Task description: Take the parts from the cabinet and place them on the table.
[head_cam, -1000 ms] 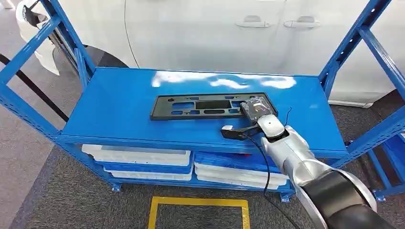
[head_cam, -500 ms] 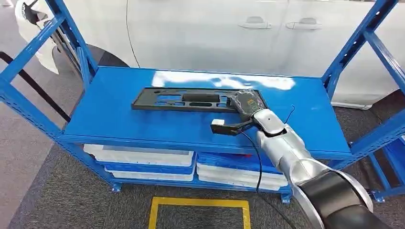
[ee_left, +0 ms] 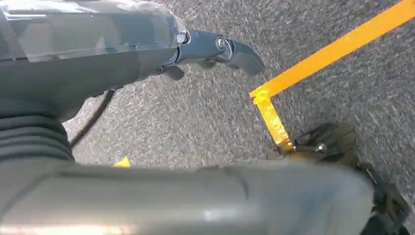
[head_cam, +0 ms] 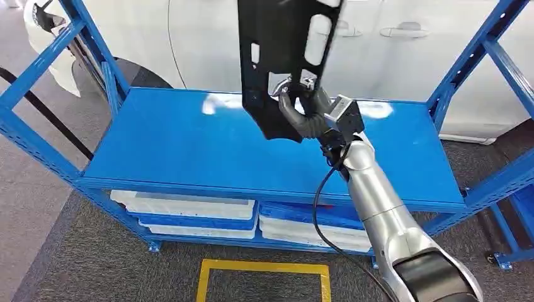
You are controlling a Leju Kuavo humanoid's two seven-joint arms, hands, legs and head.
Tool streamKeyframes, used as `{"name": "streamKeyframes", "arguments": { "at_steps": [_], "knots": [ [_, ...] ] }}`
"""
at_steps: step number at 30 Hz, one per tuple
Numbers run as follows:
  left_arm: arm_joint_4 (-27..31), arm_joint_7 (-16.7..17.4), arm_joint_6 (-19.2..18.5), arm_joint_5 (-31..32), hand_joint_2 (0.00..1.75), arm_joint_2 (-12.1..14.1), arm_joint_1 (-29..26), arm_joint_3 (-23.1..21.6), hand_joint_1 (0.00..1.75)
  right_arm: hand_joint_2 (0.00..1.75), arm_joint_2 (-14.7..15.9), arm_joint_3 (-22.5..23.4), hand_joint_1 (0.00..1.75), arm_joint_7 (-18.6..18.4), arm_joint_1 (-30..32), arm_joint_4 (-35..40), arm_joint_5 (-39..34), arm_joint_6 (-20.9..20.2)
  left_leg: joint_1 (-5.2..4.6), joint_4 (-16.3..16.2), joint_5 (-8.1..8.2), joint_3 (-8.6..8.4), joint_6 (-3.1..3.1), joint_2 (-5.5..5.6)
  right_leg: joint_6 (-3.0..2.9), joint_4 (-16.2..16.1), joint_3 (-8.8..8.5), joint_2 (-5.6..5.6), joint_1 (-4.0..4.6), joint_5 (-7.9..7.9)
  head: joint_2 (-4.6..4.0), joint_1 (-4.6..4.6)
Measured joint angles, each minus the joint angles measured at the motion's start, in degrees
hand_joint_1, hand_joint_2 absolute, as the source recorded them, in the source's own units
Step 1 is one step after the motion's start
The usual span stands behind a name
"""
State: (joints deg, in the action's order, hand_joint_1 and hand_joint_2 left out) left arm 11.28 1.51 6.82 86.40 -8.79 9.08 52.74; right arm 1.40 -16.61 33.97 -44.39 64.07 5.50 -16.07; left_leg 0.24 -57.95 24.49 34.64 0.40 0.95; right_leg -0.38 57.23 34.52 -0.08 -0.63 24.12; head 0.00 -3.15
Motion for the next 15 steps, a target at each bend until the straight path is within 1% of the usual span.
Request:
{"name": "streamKeyframes", "arguments": {
  "at_steps": [1,2,3,4,5,13,14,15],
  "knots": [
    [0.0,-0.11,0.07,-0.17,0.0,0.0,-0.09,0.02,0.0,1.75,0.18,0.09,1.75,0.35,0.67,1.31,-1.58,-1.25,0.17,-1.14,0.99,0.33,0.18,-0.26,-0.29,-0.32,-0.21,0.02,0.02,-0.07,0.0,0.0],
    [0.0,-0.39,0.07,-0.45,1.75,-0.02,-0.12,0.09,0.0,1.75,0.3,0.11,1.75,0.67,1.31,2.5,-3.52,-2.63,0.22,-3.98,2.88,1.5,0.32,-0.35,-0.52,-0.32,-0.22,0.06,-0.03,-0.06,0.0,0.0],
    [0.0,-0.66,0.11,-0.79,1.75,-0.02,-0.2,0.2,0.0,1.75,0.42,0.11,1.75,1.18,2.49,3.58,-5.51,-4.42,0.39,-8.68,5.28,3.52,0.51,-0.41,-0.57,-0.32,-0.23,0.06,0.0,-0.04,0.0,0.0],
    [0.0,-0.83,0.26,-0.98,1.75,-0.02,-0.36,0.28,0.0,1.75,0.46,0.0,1.75,1.73,4.1,4.65,-7.06,-6.04,0.45,-13.38,7.27,5.66,0.69,-0.45,-0.63,-0.3,-0.24,0.06,0.06,0.01,0.0,0.0],
    [0.0,-0.98,0.41,-1.29,1.75,-0.02,-0.55,0.35,0.0,1.75,0.46,-0.41,1.75,2.19,5.85,5.65,-7.63,-6.56,0.45,-16.86,8.35,7.28,0.85,-0.47,-0.66,-0.27,-0.26,0.06,0.08,0.03,0.0,0.0],
    [0.0,-1.03,0.44,-1.35,1.75,-0.02,-0.64,0.37,0.0,1.75,0.48,-0.63,1.75,2.42,6.61,6.0,-7.75,-6.69,0.45,-17.73,8.47,7.7,0.89,-0.48,-0.67,-0.26,-0.27,0.05,0.08,0.04,0.0,0.0],
    [0.0,-1.14,0.5,-1.5,1.75,-0.02,-0.88,0.44,0.0,1.75,0.48,-1.29,1.75,2.78,8.58,6.81,-8.17,-6.86,0.46,-18.03,7.88,7.92,0.92,-0.49,-0.67,-0.25,-0.33,0.03,0.08,0.09,0.0,0.0],
    [0.0,-1.31,0.61,-1.62,1.75,-0.02,-1.07,0.5,0.0,1.75,0.48,-2.12,1.75,3.21,11.22,7.8,-8.74,-7.25,0.46,-13.99,5.18,6.09,0.89,-0.49,-0.57,-0.16,-0.41,-0.03,0.08,0.21,0.0,0.0]
  ]
}}
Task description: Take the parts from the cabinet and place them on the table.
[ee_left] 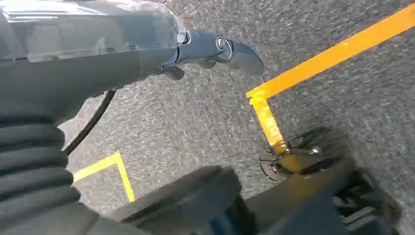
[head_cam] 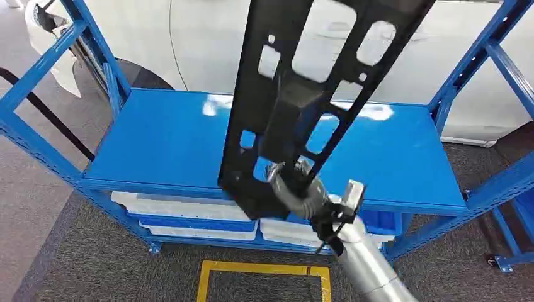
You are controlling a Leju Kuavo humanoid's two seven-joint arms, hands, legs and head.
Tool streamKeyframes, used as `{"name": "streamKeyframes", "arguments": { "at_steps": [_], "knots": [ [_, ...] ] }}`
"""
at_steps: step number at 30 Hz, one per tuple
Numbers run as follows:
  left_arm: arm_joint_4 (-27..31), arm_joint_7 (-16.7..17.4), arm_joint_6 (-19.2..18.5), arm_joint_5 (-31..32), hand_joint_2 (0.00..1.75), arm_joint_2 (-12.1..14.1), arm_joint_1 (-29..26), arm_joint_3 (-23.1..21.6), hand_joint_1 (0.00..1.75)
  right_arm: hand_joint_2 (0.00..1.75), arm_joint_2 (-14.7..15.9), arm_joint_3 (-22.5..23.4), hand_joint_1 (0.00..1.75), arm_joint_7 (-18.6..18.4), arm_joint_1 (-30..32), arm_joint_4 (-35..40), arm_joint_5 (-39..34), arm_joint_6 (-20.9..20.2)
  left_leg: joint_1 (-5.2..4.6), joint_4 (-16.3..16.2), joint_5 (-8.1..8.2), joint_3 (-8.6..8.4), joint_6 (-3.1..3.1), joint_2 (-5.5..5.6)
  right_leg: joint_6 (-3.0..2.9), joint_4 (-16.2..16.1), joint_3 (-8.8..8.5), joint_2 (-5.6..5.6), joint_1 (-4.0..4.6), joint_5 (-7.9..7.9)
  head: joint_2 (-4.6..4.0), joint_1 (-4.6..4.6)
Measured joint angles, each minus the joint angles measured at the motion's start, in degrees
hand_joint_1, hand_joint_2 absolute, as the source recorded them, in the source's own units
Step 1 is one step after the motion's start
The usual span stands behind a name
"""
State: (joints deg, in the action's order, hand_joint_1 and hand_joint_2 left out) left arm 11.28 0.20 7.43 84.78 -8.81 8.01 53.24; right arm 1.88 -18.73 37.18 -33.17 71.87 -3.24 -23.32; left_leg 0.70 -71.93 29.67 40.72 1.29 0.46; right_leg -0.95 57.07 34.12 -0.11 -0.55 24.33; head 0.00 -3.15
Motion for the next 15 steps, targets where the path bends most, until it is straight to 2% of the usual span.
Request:
{"name": "streamKeyframes", "arguments": {
  "at_steps": [1,2,3,4,5,6,7,8,9,10,11,12,13,15],
  "knots": [
    [0.0,-0.24,0.15,-0.13,1.75,0.0,-0.03,0.04,0.0,1.75,-0.02,-0.43,1.75,0.11,1.4,0.71,-0.26,-0.24,0.0,4.05,-2.06,-1.98,-0.1,-0.02,0.11,0.09,-0.07,-0.06,0.0,0.1,0.0,0.0],
    [0.0,-0.7,0.42,-0.13,1.75,0.0,-0.04,0.15,0.0,1.75,-0.07,-1.2,1.75,0.44,4.38,2.19,-0.7,-0.55,0.0,11.78,-5.26,-5.9,-0.4,-0.04,0.39,0.27,-0.32,-0.04,0.0,0.39,0.0,0.0],
    [0.0,-1.16,0.74,-0.04,1.75,0.0,-0.16,0.26,0.0,1.75,-0.33,-2.86,1.75,1.6,10.14,4.68,-0.76,-0.39,-0.32,14.14,-4.65,-7.14,-1.16,0.07,1.01,0.46,-0.25,0.1,0.44,0.67,0.0,0.0],
    [0.0,-1.14,0.85,0.53,1.75,0.0,-0.6,0.26,0.0,1.75,-0.52,-4.46,1.75,2.34,15.15,6.67,-0.72,-0.33,-0.53,14.1,-4.6,-7.06,-1.82,0.14,1.68,0.28,-0.36,0.1,0.31,0.64,0.0,0.0],
    [0.0,-0.72,1.53,0.39,1.75,0.0,-0.52,0.37,0.0,1.75,-0.55,-5.92,1.75,2.06,21.92,9.98,-0.89,1.22,-0.14,14.81,-5.02,-7.39,-2.95,-0.08,2.86,13.37,5.52,0.06,-0.13,8.34,0.0,0.0],
    [0.0,-0.22,1.53,0.66,1.75,0.02,-0.55,0.37,0.0,1.75,-0.55,-6.03,1.75,1.73,22.8,10.27,-0.89,1.55,-0.19,14.79,-5.0,-7.33,-2.97,-0.12,2.97,17.53,7.58,0.07,-0.18,9.78,0.0,0.0],
    [0.0,0.05,1.51,0.9,1.75,0.07,-0.58,0.35,0.0,1.75,-0.55,-6.07,1.75,1.53,23.52,10.47,-0.89,1.68,-0.21,14.78,-4.99,-7.33,-2.96,-0.13,3.0,19.43,8.55,0.08,-0.22,9.84,0.0,0.0],
    [0.0,0.22,1.51,0.98,1.75,0.07,-0.58,0.35,0.0,1.75,-0.55,-6.14,1.75,1.44,24.02,10.6,-0.89,1.68,-0.2,14.77,-4.98,-7.36,-2.95,-0.12,2.99,18.33,8.08,0.08,-0.24,8.55,0.0,0.0],
    [0.0,0.24,1.49,1.03,1.75,0.07,-0.57,0.35,0.0,1.75,-0.55,-6.23,1.75,1.38,24.34,10.84,-0.89,1.71,-0.2,14.74,-4.97,-7.41,-2.92,-0.08,2.85,14.55,6.13,0.08,-0.24,6.19,0.0,0.0],
    [0.0,0.26,1.49,1.03,1.75,0.07,-0.54,0.31,0.0,1.75,-0.55,-6.25,1.75,1.33,24.45,11.19,-0.89,1.68,-0.21,14.71,-4.92,-7.54,-2.84,-0.05,2.59,8.43,2.95,0.09,-0.22,3.34,0.0,0.0],
    [0.0,0.31,1.49,0.96,1.75,0.04,-0.54,0.31,0.0,1.75,-0.55,-6.25,1.75,1.07,24.45,11.47,-0.94,1.71,-0.22,14.66,-4.83,-7.68,-2.68,-0.04,2.23,2.98,-0.02,0.1,-0.18,1.33,0.0,0.0],
    [0.0,0.44,1.62,0.77,1.75,0.04,-0.55,0.33,0.0,1.75,-0.55,-6.25,1.75,0.65,24.38,11.69,-0.94,1.9,-0.48,14.57,-4.73,-7.64,-2.37,-0.05,1.96,0.47,-1.15,0.07,0.05,1.83,0.0,0.0],
    [0.0,0.75,1.95,0.33,1.75,0.04,-0.44,0.35,0.0,1.75,-0.57,-6.25,1.75,0.24,24.49,11.93,-0.89,2.21,-0.59,14.46,-4.67,-7.59,-2.09,-0.04,1.71,0.38,-1.07,0.04,0.28,1.34,0.0,0.0],
    [0.0,1.4,2.14,-0.15,1.75,0.0,-0.25,0.55,0.0,1.75,-0.55,-6.25,1.75,-0.42,24.78,12.17,-0.87,2.84,-0.44,14.63,-4.73,-7.69,-1.43,-0.08,1.22,0.6,-0.96,0.02,0.47,1.45,0.0,0.0]
  ]
}}
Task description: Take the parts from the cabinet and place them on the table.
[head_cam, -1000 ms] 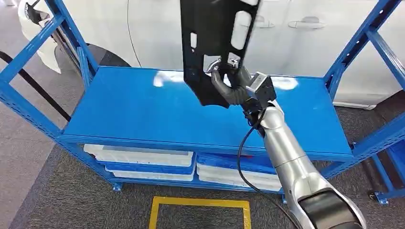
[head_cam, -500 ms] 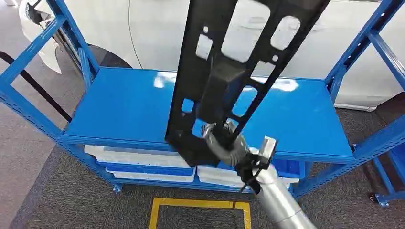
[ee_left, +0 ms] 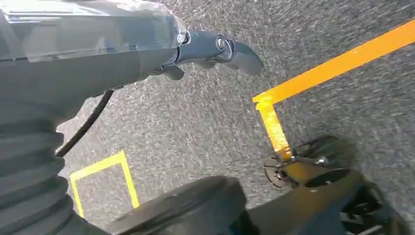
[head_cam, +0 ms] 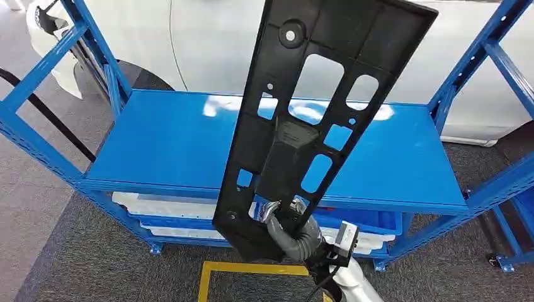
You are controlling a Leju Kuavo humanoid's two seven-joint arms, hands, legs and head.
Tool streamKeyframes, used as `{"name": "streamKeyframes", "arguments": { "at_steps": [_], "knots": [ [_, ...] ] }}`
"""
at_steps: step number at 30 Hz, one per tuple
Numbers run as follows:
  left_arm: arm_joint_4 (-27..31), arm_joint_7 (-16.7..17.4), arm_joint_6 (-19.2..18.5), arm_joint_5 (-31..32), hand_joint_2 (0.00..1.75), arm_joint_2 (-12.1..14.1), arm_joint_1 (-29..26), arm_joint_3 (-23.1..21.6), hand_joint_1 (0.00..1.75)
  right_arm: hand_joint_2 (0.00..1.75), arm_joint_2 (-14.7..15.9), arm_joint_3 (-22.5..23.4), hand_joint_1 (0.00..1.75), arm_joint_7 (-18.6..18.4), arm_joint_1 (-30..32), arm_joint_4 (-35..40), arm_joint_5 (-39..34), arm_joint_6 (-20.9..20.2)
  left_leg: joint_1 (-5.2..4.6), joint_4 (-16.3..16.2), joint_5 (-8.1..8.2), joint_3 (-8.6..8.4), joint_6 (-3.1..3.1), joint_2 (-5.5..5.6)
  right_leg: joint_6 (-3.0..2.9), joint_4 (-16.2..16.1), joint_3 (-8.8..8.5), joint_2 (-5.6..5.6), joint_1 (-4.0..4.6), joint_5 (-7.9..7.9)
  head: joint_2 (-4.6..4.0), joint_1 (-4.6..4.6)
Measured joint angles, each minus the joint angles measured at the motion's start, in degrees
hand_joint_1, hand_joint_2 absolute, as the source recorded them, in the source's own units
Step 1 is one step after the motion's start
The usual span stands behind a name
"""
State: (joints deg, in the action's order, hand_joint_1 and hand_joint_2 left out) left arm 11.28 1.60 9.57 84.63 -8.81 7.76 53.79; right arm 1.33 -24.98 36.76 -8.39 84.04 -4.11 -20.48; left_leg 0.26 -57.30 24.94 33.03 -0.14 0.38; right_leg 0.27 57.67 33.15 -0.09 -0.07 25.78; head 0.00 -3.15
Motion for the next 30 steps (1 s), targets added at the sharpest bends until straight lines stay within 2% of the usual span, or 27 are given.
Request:
{"name": "streamKeyframes", "arguments": {
  "at_steps": [1,2,3,4,5,6,7,8,9,11,12,13,15,17,18,19,20,21,22,23,24,25,26,27,28,30],
  "knots": [
    [0.0,0.15,-0.09,-0.13,1.75,0.0,0.1,0.13,0.0,1.75,0.0,0.0,1.75,-0.11,0.08,0.15,-0.07,0.02,-0.09,0.07,-0.17,-0.09,0.38,0.02,-0.46,-0.14,-0.04,0.02,-0.19,-0.31,0.0,0.0],
    [0.0,0.44,-0.44,-0.15,1.75,0.0,0.19,0.26,0.0,1.75,0.0,0.0,1.75,-0.13,0.18,0.33,-0.43,0.02,0.07,-0.64,0.69,0.15,0.65,-0.01,-0.93,-0.58,-0.17,0.3,-0.6,-0.86,0.0,0.0],
    [0.0,0.55,-0.63,-0.13,1.75,0.0,0.2,0.33,0.0,1.75,0.0,0.0,1.75,-0.2,0.22,0.39,-0.79,0.02,0.04,-2.79,2.9,0.87,0.94,-0.04,-1.28,-0.62,-0.07,0.32,-0.6,-0.99,0.0,0.0],
    [0.0,0.59,-0.81,-0.11,1.75,0.0,0.24,0.37,0.0,1.75,0.0,0.0,1.75,-0.26,0.31,0.48,-1.01,0.04,0.12,-6.07,5.19,2.08,1.15,-0.05,-1.36,-0.6,0.08,0.34,-0.58,-1.05,0.0,0.0],
    [0.0,0.68,-1.09,-0.11,1.75,0.0,0.38,0.44,0.0,1.75,0.0,0.0,1.75,-0.31,0.53,0.52,-1.18,0.04,0.21,-11.25,8.03,3.97,1.43,-0.05,-1.51,-0.58,0.28,0.4,-0.47,-1.15,0.0,0.0],
    [0.0,0.74,-1.27,-0.02,1.75,0.0,0.53,0.5,0.0,1.75,0.0,0.0,1.75,-0.5,0.8,0.55,-1.31,0.04,0.24,-15.5,9.92,5.47,1.6,-0.05,-1.59,-0.5,0.52,0.5,-0.4,-1.23,0.0,0.0],
    [0.0,0.81,-1.36,0.02,1.75,0.0,0.61,0.55,0.0,1.75,0.0,0.0,1.75,-0.63,1.1,0.57,-1.33,0.04,0.25,-18.09,10.67,6.13,1.69,-0.05,-1.58,-0.34,0.81,0.52,-0.35,-1.32,0.0,0.0],
    [0.0,0.87,-1.4,0.13,1.75,0.0,0.61,0.57,0.0,1.75,0.0,0.0,1.75,-0.7,1.45,0.65,-1.33,0.07,0.3,-17.47,9.94,5.32,1.7,-0.05,-1.53,-0.13,1.04,0.51,-0.34,-1.37,0.0,0.0],
    [0.0,0.98,-1.42,0.31,1.75,0.0,0.5,0.55,0.0,1.75,0.02,0.0,1.75,-0.74,1.72,0.79,-1.33,0.2,0.34,-13.83,7.95,2.98,1.61,-0.05,-1.48,0.1,1.26,0.45,-0.34,-1.41,0.0,0.0],
    [0.0,1.14,-1.44,0.39,1.75,0.0,0.27,0.55,0.0,1.75,0.0,0.0,1.75,-0.83,1.88,1.22,-1.33,0.44,0.39,-3.49,3.68,-2.89,1.31,-0.05,-1.36,0.68,1.58,0.28,-0.34,-1.45,0.0,0.0],
    [0.0,1.14,-1.49,0.42,1.75,0.0,0.07,0.55,0.0,1.75,0.02,0.02,1.75,-0.83,1.89,1.44,-1.33,0.7,0.29,-0.79,4.52,-4.14,0.92,0.0,-1.02,0.87,1.92,0.18,-0.17,-1.64,0.0,0.0],
    [0.0,1.14,-1.49,0.42,1.75,0.0,-0.02,0.55,0.0,1.75,0.02,0.02,1.75,-0.85,1.9,1.62,-1.33,0.85,-0.01,-0.64,3.82,-3.63,0.56,0.07,-0.63,1.11,2.28,0.11,-0.01,-1.88,0.0,0.0],
    [0.0,1.11,-1.51,0.42,1.75,0.0,-0.12,0.57,0.0,1.75,0.02,0.02,1.75,-0.98,1.98,1.9,-1.33,0.9,-0.22,-1.03,3.41,-2.92,-0.04,0.12,0.21,0.9,2.63,0.13,-0.19,-2.54,0.0,0.0],
    [0.0,1.11,-1.53,0.48,1.75,-0.02,-0.17,0.57,0.0,1.75,0.02,0.02,1.75,-1.09,2.06,2.16,-1.33,0.94,0.05,-0.49,2.45,-2.54,-0.82,0.07,0.96,0.67,2.74,0.07,-0.01,-3.28,0.0,0.0],
    [-0.04,1.11,-1.64,0.57,1.75,-0.18,-0.1,0.57,0.0,1.75,0.02,0.04,1.75,-1.07,2.06,2.19,-1.36,1.0,0.32,-0.29,1.8,-2.44,-1.15,-0.16,1.19,1.2,3.17,-0.04,-0.26,-2.07,0.0,0.0],
    [-0.04,1.11,-1.66,0.61,1.75,-0.17,0.0,0.57,0.0,1.75,0.02,0.04,1.75,-1.07,2.07,2.21,-1.38,1.05,0.3,-0.29,1.28,-1.7,-1.41,-0.28,1.41,3.67,4.33,0.06,-0.34,1.09,0.0,0.0],
    [-0.04,1.11,-1.75,0.66,1.75,-0.17,0.09,0.55,0.0,1.75,0.02,0.09,1.75,-1.09,2.1,2.34,-1.4,1.09,0.28,-0.31,0.77,-1.02,-1.71,-0.41,1.54,7.87,5.85,0.07,-0.47,4.45,0.0,0.0],
    [-0.04,1.14,-1.86,0.7,1.75,-0.17,0.18,0.52,0.0,1.75,0.02,0.11,1.75,-1.09,2.25,2.43,-1.42,1.11,0.2,-0.32,0.25,-0.26,-1.72,-0.48,1.66,12.85,7.42,0.07,-0.53,7.46,0.0,0.0],
    [-0.04,1.14,-1.96,0.79,1.75,-0.2,0.24,0.52,0.0,1.75,0.02,0.13,1.75,-1.09,2.45,2.62,-1.46,1.18,0.16,-0.36,-0.22,0.43,-1.75,-0.48,1.74,16.43,8.33,0.07,-0.54,9.22,0.0,0.0],
    [-0.04,1.18,-2.01,0.81,1.75,-0.2,0.35,0.55,0.0,1.75,0.02,0.13,1.75,-1.09,2.61,2.82,-1.49,1.2,0.12,-0.43,-0.73,1.16,-1.71,-0.49,1.75,18.61,8.39,0.07,-0.54,9.54,0.0,0.0],
    [-0.04,1.35,-2.01,0.81,1.75,-0.2,0.44,0.55,0.0,1.75,0.02,0.13,1.75,-1.18,2.77,3.06,-1.51,1.29,0.09,-0.51,-1.31,1.99,-1.64,-0.49,1.67,17.91,6.93,0.07,-0.55,8.2,0.0,0.0],
    [-0.04,1.42,-2.01,0.79,1.75,-0.24,0.52,0.55,0.0,1.75,0.02,0.13,1.75,-1.25,2.84,3.26,-1.49,1.31,0.08,-0.63,-1.78,2.64,-1.57,-0.49,1.49,15.12,4.59,0.07,-0.54,6.3,0.0,0.0],
    [-0.04,1.42,-2.01,0.72,1.75,-0.26,0.55,0.55,0.0,1.75,0.02,0.13,1.75,-1.31,2.84,3.58,-1.51,1.29,0.05,-0.76,-2.2,3.27,-1.4,-0.47,1.23,10.71,1.37,0.07,-0.54,4.39,0.0,0.0],
    [-0.04,1.42,-2.01,0.59,1.75,-0.28,0.6,0.57,0.0,1.75,0.0,0.13,1.75,-1.35,2.81,3.89,-1.51,1.29,0.04,-0.88,-2.63,3.78,-1.23,-0.41,0.89,5.59,-2.33,0.06,-0.52,3.4,0.0,0.0],
    [-0.04,1.4,-2.01,0.55,1.75,-0.31,0.68,0.57,0.0,1.75,0.0,0.15,1.75,-1.48,2.72,4.37,-1.49,1.31,-0.24,-1.02,-3.09,4.22,-0.79,-0.33,0.55,-0.26,-6.17,0.04,-0.16,5.21,0.0,0.0],
    [-0.04,1.4,-1.97,0.61,1.75,-0.31,0.64,0.57,0.0,1.75,-0.02,0.2,1.75,-1.55,2.94,4.57,-1.51,1.35,-0.12,-0.69,-3.94,3.92,-0.18,-0.38,0.15,-0.2,-5.62,-0.03,0.13,4.17,0.0,0.02]
  ]
}}
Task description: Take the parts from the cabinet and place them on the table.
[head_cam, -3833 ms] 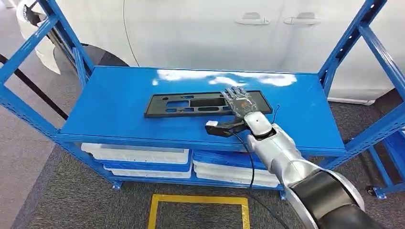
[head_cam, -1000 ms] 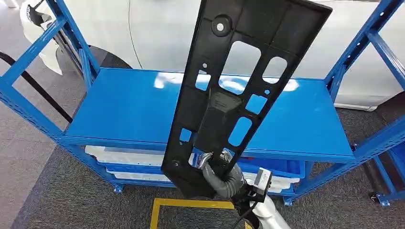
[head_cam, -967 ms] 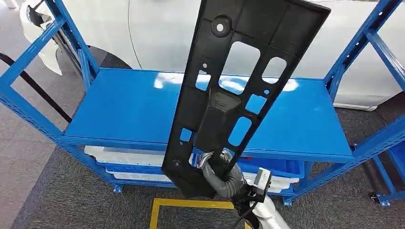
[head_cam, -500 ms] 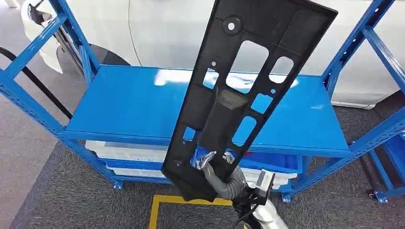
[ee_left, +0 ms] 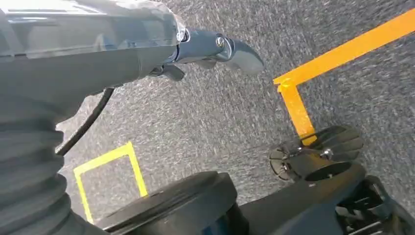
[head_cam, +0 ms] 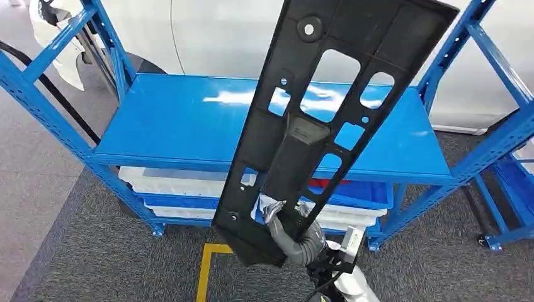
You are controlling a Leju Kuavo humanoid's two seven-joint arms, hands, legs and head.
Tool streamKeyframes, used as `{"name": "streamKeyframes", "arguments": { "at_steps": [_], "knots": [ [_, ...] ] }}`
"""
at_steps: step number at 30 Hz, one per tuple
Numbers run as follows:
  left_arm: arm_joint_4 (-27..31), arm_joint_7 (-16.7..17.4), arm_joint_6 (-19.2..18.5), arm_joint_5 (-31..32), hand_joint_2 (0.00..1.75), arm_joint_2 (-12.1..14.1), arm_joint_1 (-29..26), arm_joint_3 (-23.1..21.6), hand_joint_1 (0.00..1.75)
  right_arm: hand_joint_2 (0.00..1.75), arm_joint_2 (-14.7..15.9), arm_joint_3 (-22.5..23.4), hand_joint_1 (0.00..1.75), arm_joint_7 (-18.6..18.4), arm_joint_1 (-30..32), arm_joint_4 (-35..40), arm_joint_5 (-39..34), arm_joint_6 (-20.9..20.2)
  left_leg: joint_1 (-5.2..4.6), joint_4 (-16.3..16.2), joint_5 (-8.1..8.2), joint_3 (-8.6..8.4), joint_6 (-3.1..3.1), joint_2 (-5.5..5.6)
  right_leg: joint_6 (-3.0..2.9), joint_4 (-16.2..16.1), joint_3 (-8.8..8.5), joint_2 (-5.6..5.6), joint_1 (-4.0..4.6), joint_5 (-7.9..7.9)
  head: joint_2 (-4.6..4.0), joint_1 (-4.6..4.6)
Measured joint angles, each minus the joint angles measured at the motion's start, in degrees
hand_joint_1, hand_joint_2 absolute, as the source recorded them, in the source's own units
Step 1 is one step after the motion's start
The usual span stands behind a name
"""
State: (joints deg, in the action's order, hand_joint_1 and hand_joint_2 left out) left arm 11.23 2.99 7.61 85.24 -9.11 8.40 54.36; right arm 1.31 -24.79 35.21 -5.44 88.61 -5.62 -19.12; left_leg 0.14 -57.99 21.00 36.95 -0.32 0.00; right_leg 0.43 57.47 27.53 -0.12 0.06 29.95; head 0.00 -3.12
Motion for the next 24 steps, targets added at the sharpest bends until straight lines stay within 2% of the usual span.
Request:
{"name": "streamKeyframes", "arguments": {
  "at_steps": [2,3,4,5,7,8,9,10,11,12,13,14,15,17,18,19,20,21,22,23,24],
  "knots": [
    [0.0,0.0,-0.02,0.04,1.75,-0.02,0.01,0.0,0.0,1.75,0.0,0.09,1.75,0.0,0.05,0.02,-0.02,0.09,0.07,0.46,-1.12,0.21,0.75,0.05,-0.78,-0.3,0.47,0.1,0.13,-0.61,0.0,-0.02],
    [0.0,0.02,-0.02,0.07,1.75,0.07,-0.05,0.0,0.0,1.75,-0.04,0.09,1.75,-0.07,0.12,0.04,-0.02,0.07,0.21,0.13,-0.69,0.52,1.03,0.16,-1.35,-0.81,1.0,0.47,-0.51,-1.54,0.0,-0.02],
    [0.0,0.04,-0.04,0.13,1.75,0.07,0.03,0.0,0.0,1.75,-0.13,0.09,1.75,-0.09,0.25,0.06,-0.04,0.09,0.16,-1.54,2.61,1.36,1.21,0.14,-1.83,-0.88,1.78,0.54,-0.42,-2.31,0.0,-0.04],
    [0.0,0.09,-0.09,0.2,1.75,0.07,0.2,0.0,0.0,1.75,-0.17,0.09,1.75,-0.09,0.35,0.29,-0.07,0.07,0.25,-4.82,6.44,2.17,1.4,0.15,-2.14,-0.87,2.61,0.63,-0.42,-2.94,0.0,-0.04],
    [0.0,0.17,-0.22,0.24,1.75,0.07,0.41,0.0,0.0,1.75,-0.24,0.13,1.75,-0.09,0.62,0.42,-0.11,0.04,0.31,-13.25,12.35,3.46,1.76,0.11,-2.26,-0.81,4.38,0.71,-0.24,-4.32,0.0,-0.04],
    [0.0,0.2,-0.22,0.28,1.75,0.07,0.44,0.0,0.0,1.75,-0.24,0.13,1.75,-0.09,0.77,0.42,-0.11,0.0,0.3,-16.38,12.96,3.38,1.82,0.11,-2.25,-0.67,5.36,0.76,-0.17,-5.01,0.0,-0.04],
    [0.0,0.28,-0.22,0.31,1.75,0.07,0.42,0.0,0.0,1.75,-0.24,0.13,1.75,-0.09,0.95,0.42,-0.11,-0.09,0.31,-17.54,11.82,2.6,1.77,0.11,-2.18,-0.47,6.42,0.76,-0.09,-5.67,0.0,-0.04],
    [0.0,0.44,-0.22,0.37,1.75,0.07,0.31,0.0,0.0,1.75,-0.24,0.15,1.75,-0.09,1.05,0.44,-0.13,-0.15,0.31,-16.46,9.68,0.8,1.64,0.11,-2.12,-0.26,7.46,0.75,-0.02,-6.29,0.0,-0.04],
    [0.0,0.53,-0.22,0.37,1.75,0.07,0.23,-0.02,0.0,1.75,-0.26,0.15,1.75,-0.07,1.08,0.46,-0.2,-0.28,0.3,-13.46,7.64,-1.91,1.4,0.11,-2.06,-0.08,8.36,0.74,0.09,-6.85,0.0,-0.04],
    [0.0,0.52,-0.2,0.37,1.75,0.09,0.08,-0.02,0.0,1.75,-0.26,0.15,1.75,-0.07,1.08,0.48,-0.28,-0.37,0.27,-8.71,6.77,-5.59,1.01,0.12,-1.96,0.1,9.13,0.67,0.16,-7.41,0.0,-0.04],
    [0.0,0.68,-0.15,0.37,1.75,0.24,-0.22,0.0,0.0,1.75,-0.33,0.24,1.75,-0.02,1.1,0.63,-0.44,-0.39,0.01,-2.8,8.41,-9.81,0.38,0.16,-1.76,0.31,9.64,0.62,0.14,-7.99,0.0,-0.04],
    [0.0,0.66,-0.04,0.37,1.75,0.31,-0.32,0.0,0.0,1.75,-0.39,0.44,1.75,0.09,1.07,0.74,-0.61,-0.39,-0.24,1.72,9.85,-12.38,0.17,0.16,-1.45,0.45,9.96,0.59,0.41,-8.34,0.0,-0.04],
    [0.0,0.66,0.0,0.37,1.75,0.31,-0.33,0.0,0.0,1.75,-0.52,0.63,1.75,0.24,1.07,0.79,-0.77,-0.37,-0.38,2.32,10.16,-12.32,0.21,0.17,-1.0,0.26,9.98,0.8,0.28,-9.09,0.0,-0.04],
    [0.0,0.59,-0.02,0.39,1.75,0.33,-0.52,-0.02,0.0,1.75,-0.68,1.05,1.75,0.5,1.05,0.81,-1.01,-0.39,-0.67,2.34,9.28,-11.61,-0.41,0.2,-0.32,-0.18,10.02,0.93,-0.04,-10.24,0.0,-0.04],
    [-0.02,0.61,-0.04,0.42,1.75,0.26,-0.8,-0.02,0.0,1.75,-0.66,1.37,1.75,0.52,1.08,0.81,-1.03,-0.39,0.11,3.0,8.18,-11.22,-0.85,-0.04,0.04,-0.13,10.39,0.73,0.13,-10.38,0.0,-0.04],
    [-0.02,0.63,-0.04,0.46,1.75,0.28,-0.76,-0.02,0.0,1.75,-0.66,1.68,1.75,0.52,1.19,0.81,-1.07,-0.37,0.0,2.97,7.5,-10.47,-1.27,-0.32,0.29,0.92,10.94,0.35,-0.09,-8.05,0.0,-0.04],
    [-0.02,0.63,-0.07,0.46,1.75,0.33,-0.73,-0.02,0.0,1.75,-0.66,1.9,1.75,0.57,1.16,0.81,-1.09,-0.37,-0.01,2.96,6.8,-9.57,-1.81,-0.39,0.46,3.63,11.85,0.27,-0.27,-4.32,0.0,-0.04],
    [-0.02,0.61,-0.07,0.46,1.75,0.31,-0.66,-0.02,0.0,1.75,-0.66,2.1,1.75,0.57,1.18,0.81,-1.11,-0.35,-0.03,2.95,6.0,-8.67,-1.79,-0.43,0.83,7.97,12.87,0.26,-0.5,-0.24,0.0,-0.04],
    [-0.02,0.59,-0.07,0.46,1.75,0.31,-0.6,-0.02,0.0,1.75,-0.66,2.21,1.75,0.57,1.23,0.81,-1.11,-0.35,-0.07,2.89,5.29,-7.9,-1.77,-0.46,1.13,12.21,13.72,0.25,-0.67,2.39,0.0,-0.04],
    [-0.02,0.59,-0.13,0.46,1.75,0.31,-0.59,-0.02,0.0,1.75,-0.66,2.29,1.75,0.57,1.29,0.81,-1.11,-0.35,-0.06,2.72,4.53,-6.75,-1.68,-0.52,1.46,16.21,14.27,0.26,-0.84,3.38,0.0,-0.04],
    [-0.02,0.52,-0.13,0.46,1.75,0.31,-0.57,-0.02,0.0,1.75,-0.66,2.36,1.75,0.57,1.34,0.81,-1.14,-0.35,-0.03,2.51,3.92,-5.74,-1.56,-0.54,1.71,18.01,13.98,0.27,-1.02,2.27,0.0,-0.04]
  ]
}}
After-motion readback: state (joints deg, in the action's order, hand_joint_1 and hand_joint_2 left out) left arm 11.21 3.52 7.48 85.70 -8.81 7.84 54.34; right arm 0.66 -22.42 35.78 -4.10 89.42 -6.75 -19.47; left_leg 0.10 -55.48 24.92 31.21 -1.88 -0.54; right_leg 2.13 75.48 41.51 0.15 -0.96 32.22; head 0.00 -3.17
